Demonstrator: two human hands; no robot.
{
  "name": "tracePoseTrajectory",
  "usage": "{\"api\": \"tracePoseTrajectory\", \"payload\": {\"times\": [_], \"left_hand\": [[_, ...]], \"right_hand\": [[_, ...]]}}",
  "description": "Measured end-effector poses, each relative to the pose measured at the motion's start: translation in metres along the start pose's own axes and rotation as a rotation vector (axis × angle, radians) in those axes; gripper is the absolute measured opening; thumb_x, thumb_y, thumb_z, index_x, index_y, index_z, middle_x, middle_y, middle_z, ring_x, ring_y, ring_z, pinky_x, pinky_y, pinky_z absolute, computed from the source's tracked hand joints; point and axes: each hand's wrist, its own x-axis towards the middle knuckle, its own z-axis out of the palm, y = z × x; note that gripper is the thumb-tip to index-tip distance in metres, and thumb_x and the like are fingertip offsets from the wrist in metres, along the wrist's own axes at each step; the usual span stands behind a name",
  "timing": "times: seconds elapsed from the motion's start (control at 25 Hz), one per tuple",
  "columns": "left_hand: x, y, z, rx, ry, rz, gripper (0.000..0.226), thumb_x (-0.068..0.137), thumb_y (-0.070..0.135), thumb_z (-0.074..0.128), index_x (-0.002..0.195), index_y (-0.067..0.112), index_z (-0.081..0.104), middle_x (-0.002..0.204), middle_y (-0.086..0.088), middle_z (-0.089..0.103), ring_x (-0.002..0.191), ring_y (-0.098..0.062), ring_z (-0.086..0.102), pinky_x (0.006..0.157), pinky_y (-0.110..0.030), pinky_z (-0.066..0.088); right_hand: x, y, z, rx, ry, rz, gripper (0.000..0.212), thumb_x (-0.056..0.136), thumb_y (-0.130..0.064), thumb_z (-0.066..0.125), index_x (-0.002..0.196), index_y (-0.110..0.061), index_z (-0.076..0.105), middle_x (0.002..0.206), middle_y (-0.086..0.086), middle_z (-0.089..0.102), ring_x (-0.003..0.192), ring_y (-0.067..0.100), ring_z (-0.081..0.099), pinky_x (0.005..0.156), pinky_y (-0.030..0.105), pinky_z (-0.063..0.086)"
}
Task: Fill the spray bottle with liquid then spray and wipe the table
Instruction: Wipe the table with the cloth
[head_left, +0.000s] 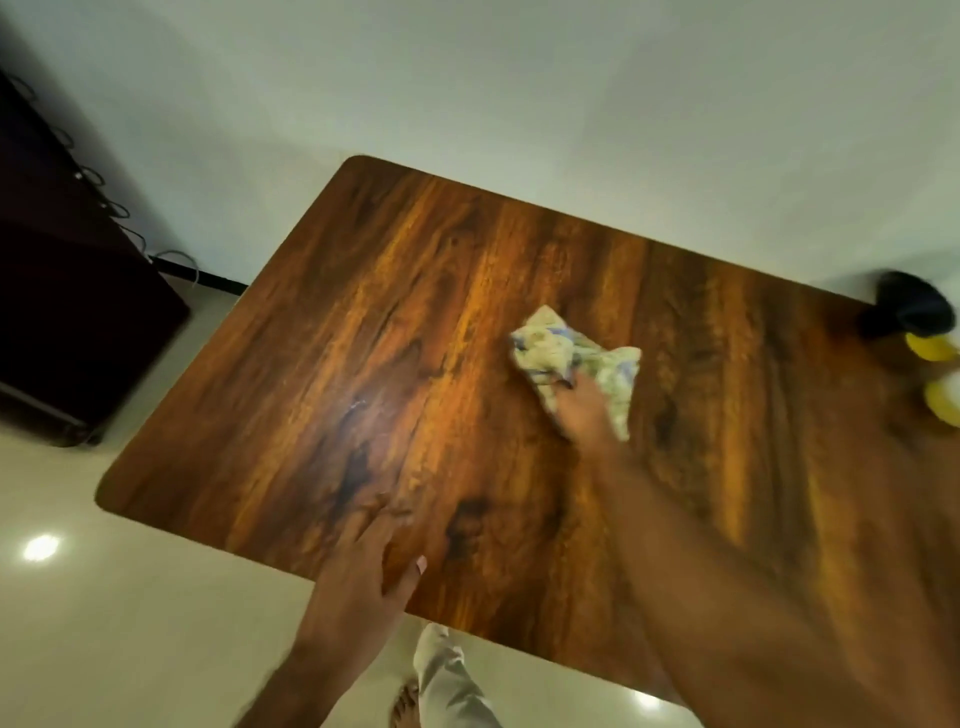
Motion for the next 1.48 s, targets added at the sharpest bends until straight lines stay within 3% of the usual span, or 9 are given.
{"api": "tracePoseTrajectory", "payload": {"times": [0.08, 0.2, 0.4, 0.56, 0.68, 0.96, 1.08, 1.32, 1.48], "left_hand": [[-0.016, 0.009, 0.014, -0.045, 0.028, 0.031, 0.039, 0.087, 0.028, 0.073, 0.123, 0.032, 0.06, 0.132, 0.01, 0.05, 0.129, -0.013, 0.047, 0.105, -0.033, 0.044], [-0.033, 0.027, 0.032, -0.066, 0.039, 0.078, 0.036, 0.082, 0.028, 0.076, 0.116, 0.029, 0.064, 0.119, 0.012, 0.054, 0.116, -0.008, 0.049, 0.084, -0.034, 0.052], [-0.051, 0.069, 0.062, -0.07, -0.019, 0.064, 0.037, 0.068, 0.047, 0.065, 0.1, 0.062, 0.054, 0.104, 0.01, 0.062, 0.088, -0.016, 0.065, 0.066, -0.031, 0.054], [-0.046, 0.13, 0.124, -0.024, -0.094, 0.06, 0.041, 0.077, 0.036, 0.077, 0.108, 0.048, 0.054, 0.118, 0.01, 0.059, 0.108, -0.017, 0.061, 0.081, -0.024, 0.051], [-0.038, 0.18, 0.174, -0.018, -0.115, 0.092, 0.039, 0.085, 0.035, 0.073, 0.115, 0.047, 0.052, 0.119, 0.016, 0.054, 0.102, -0.001, 0.055, 0.075, -0.011, 0.043], [-0.058, 0.264, 0.248, -0.011, -0.2, 0.145, 0.041, 0.092, 0.035, 0.065, 0.132, 0.032, 0.056, 0.126, 0.022, 0.049, 0.118, 0.001, 0.049, 0.102, -0.021, 0.042], [-0.064, 0.275, 0.256, 0.021, -0.155, 0.117, 0.039, 0.093, 0.031, 0.065, 0.131, 0.029, 0.058, 0.126, 0.015, 0.055, 0.113, -0.006, 0.055, 0.098, -0.027, 0.049], [-0.062, 0.304, 0.286, 0.186, -0.165, 0.179, 0.044, 0.087, 0.03, 0.072, 0.129, 0.024, 0.059, 0.125, 0.002, 0.058, 0.117, -0.019, 0.056, 0.098, -0.037, 0.05], [-0.074, 0.334, 0.304, 0.174, -0.271, 0.309, 0.046, 0.09, 0.035, 0.068, 0.134, 0.033, 0.054, 0.128, 0.011, 0.052, 0.099, -0.002, 0.052, 0.09, -0.017, 0.044]], "right_hand": [[-0.06, -0.022, 0.03, -0.031, -0.121, -0.219, 0.054, 0.091, -0.044, 0.053, 0.138, -0.016, 0.05, 0.142, 0.009, 0.051, 0.132, 0.031, 0.044, 0.115, 0.041, 0.027], [-0.138, -0.021, 0.038, -0.096, -0.461, -0.527, 0.043, 0.091, -0.024, 0.06, 0.133, -0.015, 0.055, 0.133, 0.013, 0.058, 0.123, 0.031, 0.052, 0.104, 0.038, 0.039], [-0.132, 0.05, -0.034, -0.449, -0.601, -0.933, 0.041, 0.09, -0.013, 0.06, 0.131, -0.017, 0.057, 0.124, 0.017, 0.059, 0.112, 0.035, 0.052, 0.095, 0.045, 0.044], [-0.067, 0.136, -0.102, -0.54, -0.538, -0.913, 0.043, 0.093, -0.017, 0.056, 0.136, -0.02, 0.053, 0.131, 0.014, 0.055, 0.12, 0.031, 0.049, 0.1, 0.041, 0.038], [-0.001, 0.194, -0.154, -0.492, -0.436, -0.809, 0.041, 0.093, -0.025, 0.056, 0.133, -0.019, 0.056, 0.132, 0.013, 0.057, 0.12, 0.031, 0.052, 0.103, 0.04, 0.041], [0.057, 0.352, -0.257, -0.17, 0.019, -0.103, 0.044, 0.097, -0.038, 0.051, 0.135, -0.017, 0.053, 0.131, 0.014, 0.06, 0.121, 0.036, 0.054, 0.101, 0.041, 0.041], [0.015, 0.353, -0.244, -0.093, -0.017, 0.065, 0.05, 0.097, -0.042, 0.047, 0.141, -0.018, 0.045, 0.137, 0.014, 0.055, 0.123, 0.036, 0.052, 0.103, 0.043, 0.04], [-0.113, 0.385, -0.225, -0.279, -0.474, -0.616, 0.04, 0.092, -0.03, 0.054, 0.132, -0.027, 0.053, 0.129, 0.006, 0.058, 0.118, 0.026, 0.053, 0.1, 0.041, 0.043], [-0.076, 0.439, -0.296, -0.571, -0.442, -0.786, 0.039, 0.092, -0.029, 0.055, 0.13, -0.029, 0.054, 0.131, 0.003, 0.056, 0.12, 0.023, 0.05, 0.101, 0.042, 0.043]]}}
